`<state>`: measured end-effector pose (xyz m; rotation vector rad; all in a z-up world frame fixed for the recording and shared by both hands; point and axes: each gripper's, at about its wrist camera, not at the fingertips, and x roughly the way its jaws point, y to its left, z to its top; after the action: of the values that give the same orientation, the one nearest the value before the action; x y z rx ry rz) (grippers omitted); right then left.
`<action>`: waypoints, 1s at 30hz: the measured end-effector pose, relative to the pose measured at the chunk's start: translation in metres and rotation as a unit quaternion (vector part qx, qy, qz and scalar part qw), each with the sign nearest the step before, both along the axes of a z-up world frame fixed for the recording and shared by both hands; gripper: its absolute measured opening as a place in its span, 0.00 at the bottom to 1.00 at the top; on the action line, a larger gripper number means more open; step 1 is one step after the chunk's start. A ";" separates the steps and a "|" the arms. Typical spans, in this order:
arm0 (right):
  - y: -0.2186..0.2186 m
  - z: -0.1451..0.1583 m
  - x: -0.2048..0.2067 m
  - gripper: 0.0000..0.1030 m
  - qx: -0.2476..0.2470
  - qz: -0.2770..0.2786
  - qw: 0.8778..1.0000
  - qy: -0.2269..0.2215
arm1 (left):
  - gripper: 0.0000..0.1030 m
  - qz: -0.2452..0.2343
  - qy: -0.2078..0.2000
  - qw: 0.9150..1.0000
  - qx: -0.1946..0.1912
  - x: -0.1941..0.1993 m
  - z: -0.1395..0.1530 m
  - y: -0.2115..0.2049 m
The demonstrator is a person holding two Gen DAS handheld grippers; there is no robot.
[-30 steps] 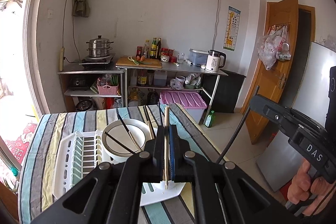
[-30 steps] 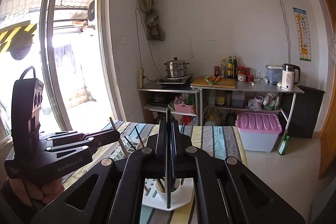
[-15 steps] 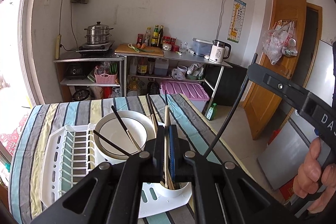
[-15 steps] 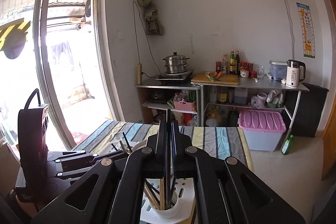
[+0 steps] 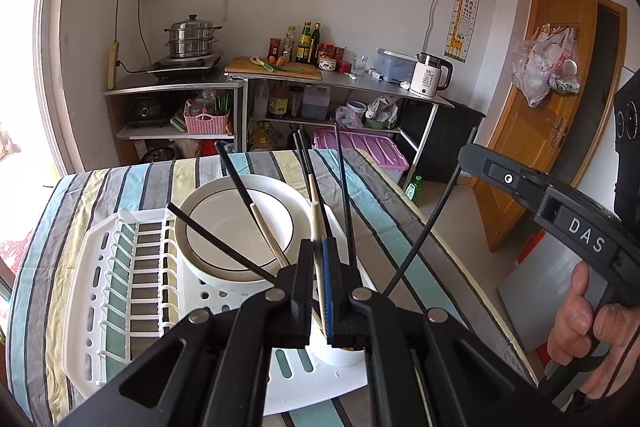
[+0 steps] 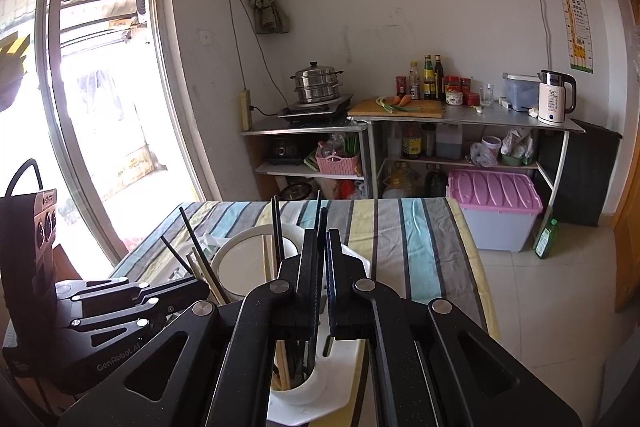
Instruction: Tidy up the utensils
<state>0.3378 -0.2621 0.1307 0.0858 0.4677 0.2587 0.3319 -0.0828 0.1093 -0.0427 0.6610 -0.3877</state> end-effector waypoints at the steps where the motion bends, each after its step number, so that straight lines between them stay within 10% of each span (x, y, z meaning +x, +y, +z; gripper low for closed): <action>1: 0.000 0.000 0.000 0.03 0.001 0.000 1.000 0.000 | 0.04 0.003 0.000 1.000 0.001 0.001 -0.002 0.001; 30: 0.001 0.004 -0.043 0.15 -0.019 0.011 1.000 -0.013 | 0.23 0.034 -0.029 0.999 0.015 -0.038 0.003 0.027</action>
<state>0.2945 -0.2614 0.1349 0.0404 0.4481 0.2719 0.2939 -0.0560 0.1127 -0.0261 0.6063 -0.3117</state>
